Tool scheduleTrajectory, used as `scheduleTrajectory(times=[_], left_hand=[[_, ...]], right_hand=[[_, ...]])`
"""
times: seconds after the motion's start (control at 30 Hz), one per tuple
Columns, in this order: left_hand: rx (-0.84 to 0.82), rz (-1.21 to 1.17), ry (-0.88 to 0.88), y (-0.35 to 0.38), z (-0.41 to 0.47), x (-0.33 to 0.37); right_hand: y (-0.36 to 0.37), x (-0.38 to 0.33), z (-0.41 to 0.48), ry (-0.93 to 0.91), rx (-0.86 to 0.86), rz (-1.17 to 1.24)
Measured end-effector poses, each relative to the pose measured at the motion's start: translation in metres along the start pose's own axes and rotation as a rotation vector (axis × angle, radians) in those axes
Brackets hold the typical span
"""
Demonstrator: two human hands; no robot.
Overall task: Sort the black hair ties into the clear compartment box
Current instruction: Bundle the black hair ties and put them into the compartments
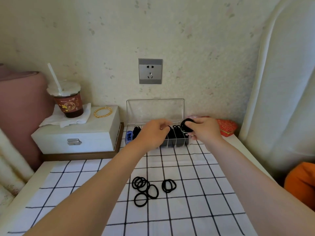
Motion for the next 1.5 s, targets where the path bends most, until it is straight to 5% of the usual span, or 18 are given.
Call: scheduleTrajectory(times=[0.4, 0.93, 1.2, 1.5], left_hand=[[-0.075, 0.452, 0.102, 0.035, 0.048, -0.017], [-0.01, 0.475, 0.171, 0.05, 0.051, -0.012], [-0.037, 0.464, 0.239, 0.056, 0.049, -0.006], [-0.108, 0.501, 0.159, 0.059, 0.067, -0.001]], right_hand=[[0.036, 0.001, 0.051, -0.239, 0.004, -0.616], [0.046, 0.02, 0.056, -0.279, -0.271, -0.961], [0.046, 0.029, 0.049, -0.096, -0.495, -0.576], [0.021, 0.005, 0.02, -0.534, -0.309, -0.7]])
Point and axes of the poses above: each hand's wrist, its own z-axis towards the middle knuckle, its own y-axis out of the palm, x = y × z, the point moved 8 cm from there along z, towards the middle knuckle
